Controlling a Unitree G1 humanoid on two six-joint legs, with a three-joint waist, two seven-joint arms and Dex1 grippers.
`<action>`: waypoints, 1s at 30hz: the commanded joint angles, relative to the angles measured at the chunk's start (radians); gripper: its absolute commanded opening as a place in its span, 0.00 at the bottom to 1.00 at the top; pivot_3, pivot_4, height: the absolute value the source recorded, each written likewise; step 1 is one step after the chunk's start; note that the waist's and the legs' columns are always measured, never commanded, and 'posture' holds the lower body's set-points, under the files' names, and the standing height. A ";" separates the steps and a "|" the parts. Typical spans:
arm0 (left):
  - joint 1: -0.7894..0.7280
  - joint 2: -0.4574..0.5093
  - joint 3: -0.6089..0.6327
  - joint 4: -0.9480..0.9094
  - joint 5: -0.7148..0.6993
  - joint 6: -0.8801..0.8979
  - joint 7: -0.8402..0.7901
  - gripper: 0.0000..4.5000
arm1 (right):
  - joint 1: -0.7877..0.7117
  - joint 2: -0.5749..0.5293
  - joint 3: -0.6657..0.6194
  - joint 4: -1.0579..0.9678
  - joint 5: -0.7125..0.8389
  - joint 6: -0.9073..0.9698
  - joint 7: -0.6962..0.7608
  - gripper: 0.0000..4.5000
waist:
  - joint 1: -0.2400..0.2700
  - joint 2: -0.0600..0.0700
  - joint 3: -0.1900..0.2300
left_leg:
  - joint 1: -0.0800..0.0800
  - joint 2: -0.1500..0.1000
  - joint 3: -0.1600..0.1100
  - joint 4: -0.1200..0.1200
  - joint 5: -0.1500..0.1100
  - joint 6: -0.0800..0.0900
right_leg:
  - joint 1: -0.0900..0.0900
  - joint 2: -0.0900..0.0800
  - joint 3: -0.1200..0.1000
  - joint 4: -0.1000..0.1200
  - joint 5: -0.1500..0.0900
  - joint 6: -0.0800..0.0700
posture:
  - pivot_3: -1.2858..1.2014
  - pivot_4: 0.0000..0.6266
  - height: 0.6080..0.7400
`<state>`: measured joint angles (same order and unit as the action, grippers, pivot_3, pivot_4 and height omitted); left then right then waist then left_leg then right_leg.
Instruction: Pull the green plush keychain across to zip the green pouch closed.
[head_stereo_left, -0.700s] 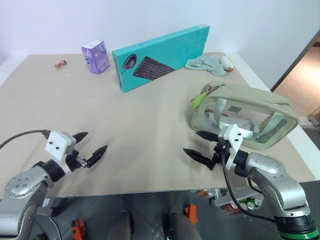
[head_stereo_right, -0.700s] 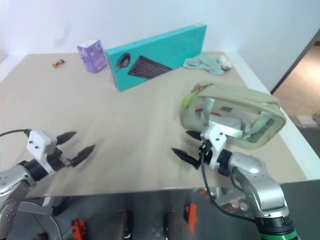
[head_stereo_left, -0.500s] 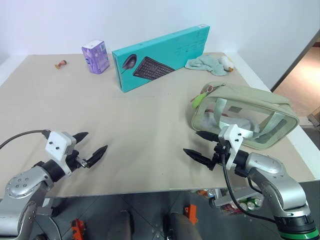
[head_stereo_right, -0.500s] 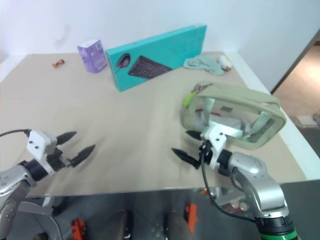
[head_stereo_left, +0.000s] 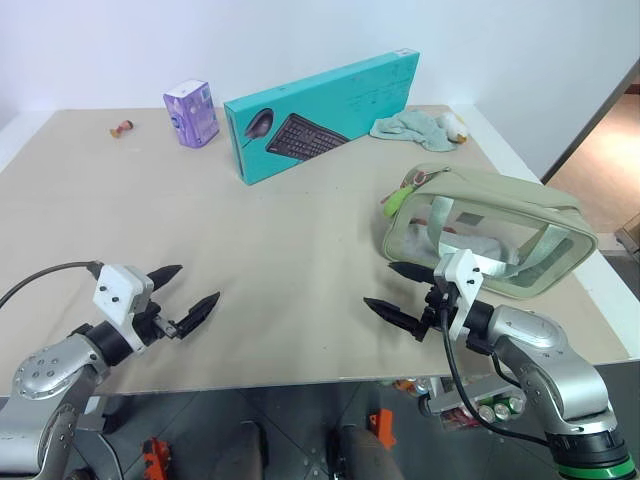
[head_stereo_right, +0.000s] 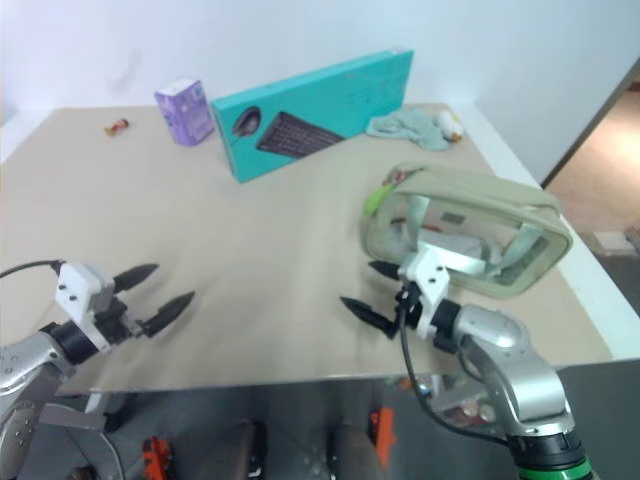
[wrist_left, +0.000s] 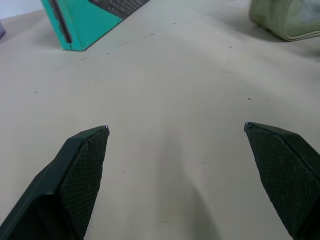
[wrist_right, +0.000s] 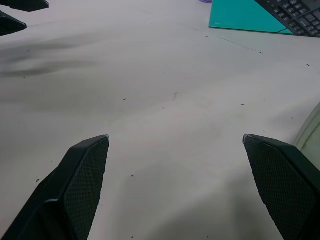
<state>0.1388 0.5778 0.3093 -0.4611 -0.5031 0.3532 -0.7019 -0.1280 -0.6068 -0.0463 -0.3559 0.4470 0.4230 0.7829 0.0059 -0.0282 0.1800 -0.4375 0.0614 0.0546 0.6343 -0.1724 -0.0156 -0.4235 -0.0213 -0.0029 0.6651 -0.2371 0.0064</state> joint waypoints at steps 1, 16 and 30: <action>-0.033 0.041 -0.027 -0.019 -0.033 -0.019 -0.084 1.00 | -0.025 0.002 -0.021 -0.077 0.030 0.000 -0.007 0.99 | 0.000 0.000 0.000 | 0.000 0.000 0.000 0.000 0.000 0.000 | 0.000 0.000 0.000 0.000 0.000 0.000 | 0.52 0.24 1.00; -0.614 0.046 -0.390 0.174 -0.099 0.084 -0.415 1.00 | -0.266 -0.197 -0.382 0.028 0.045 0.021 -0.166 0.99 | 0.002 -0.001 0.000 | -0.001 -0.005 0.005 0.000 -0.002 0.005 | 0.000 0.001 0.006 -0.001 0.003 0.008 | 0.52 0.24 1.00; -0.725 -0.043 -0.426 0.247 -0.059 0.086 -0.423 1.00 | -0.018 -0.302 -0.576 0.222 -0.053 -0.105 -0.078 0.99 | -0.004 0.000 0.000 | 0.001 -0.004 0.008 0.002 -0.003 0.007 | 0.001 0.003 0.012 0.000 0.004 0.010 | 0.52 0.24 1.00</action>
<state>-0.5810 0.5312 -0.1276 -0.1784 -0.5619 0.4515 -1.1242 -0.1452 -0.8832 -0.5803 -0.1305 0.3953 0.3392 0.6977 0.0018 -0.0282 0.1796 -0.4364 0.0573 0.0623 0.6364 -0.1752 -0.0079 -0.4226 -0.0177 0.0089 0.6653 -0.2323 0.0166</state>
